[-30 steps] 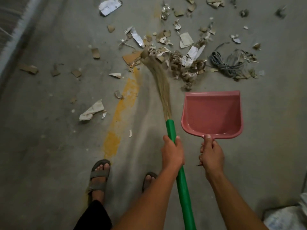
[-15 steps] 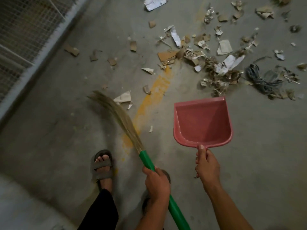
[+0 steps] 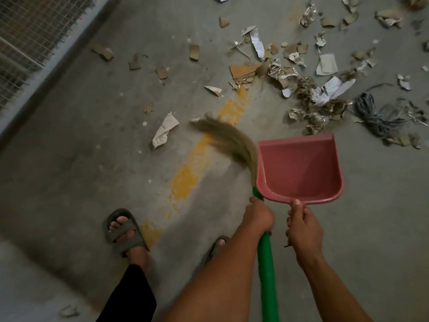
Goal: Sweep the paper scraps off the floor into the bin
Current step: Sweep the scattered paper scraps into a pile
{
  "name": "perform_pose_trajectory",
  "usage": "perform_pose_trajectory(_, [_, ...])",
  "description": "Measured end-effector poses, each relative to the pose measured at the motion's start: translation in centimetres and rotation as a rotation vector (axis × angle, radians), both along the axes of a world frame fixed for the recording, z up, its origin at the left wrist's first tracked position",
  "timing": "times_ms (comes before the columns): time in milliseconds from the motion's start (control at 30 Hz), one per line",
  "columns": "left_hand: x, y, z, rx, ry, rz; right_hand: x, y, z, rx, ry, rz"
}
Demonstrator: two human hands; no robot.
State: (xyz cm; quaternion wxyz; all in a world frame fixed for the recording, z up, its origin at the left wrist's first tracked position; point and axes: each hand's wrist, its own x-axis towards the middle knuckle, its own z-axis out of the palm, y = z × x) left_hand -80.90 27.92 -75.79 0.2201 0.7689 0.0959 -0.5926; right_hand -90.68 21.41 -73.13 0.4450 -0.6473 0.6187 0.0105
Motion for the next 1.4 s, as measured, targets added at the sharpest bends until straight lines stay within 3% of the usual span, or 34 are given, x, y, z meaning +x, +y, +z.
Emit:
perform_pose_trajectory(233, [5.9,0.6,0.8,-0.219,-0.238,-0.142,2.8,-2.2,0.8,-0.028,-0.079,-0.099])
perform_pose_trajectory(467, [5.0,6.9,2.2,-0.193,-0.391,0.037,5.9,-0.6,1.8,-0.001,-0.158,-0.098])
perform_pose_trajectory(667, [4.0,15.3,1.4,-0.01,-0.561,0.206,7.7,2.9,1.5,0.069,-0.163,-0.014])
perform_pose_trajectory(867, [7.3,21.7,-0.4,0.305,-0.513,0.311,9.2,6.3,0.6,0.123,-0.15,0.07])
perform_pose_trajectory(1100, [11.7,23.0,-4.0,0.4,-0.34,0.185,9.7,8.7,-1.1,0.131,-0.101,0.135])
perform_pose_trajectory(1400, [16.1,14.0,-3.9,-0.013,-0.471,-0.253,9.1,8.8,-1.9,0.06,-0.046,0.093])
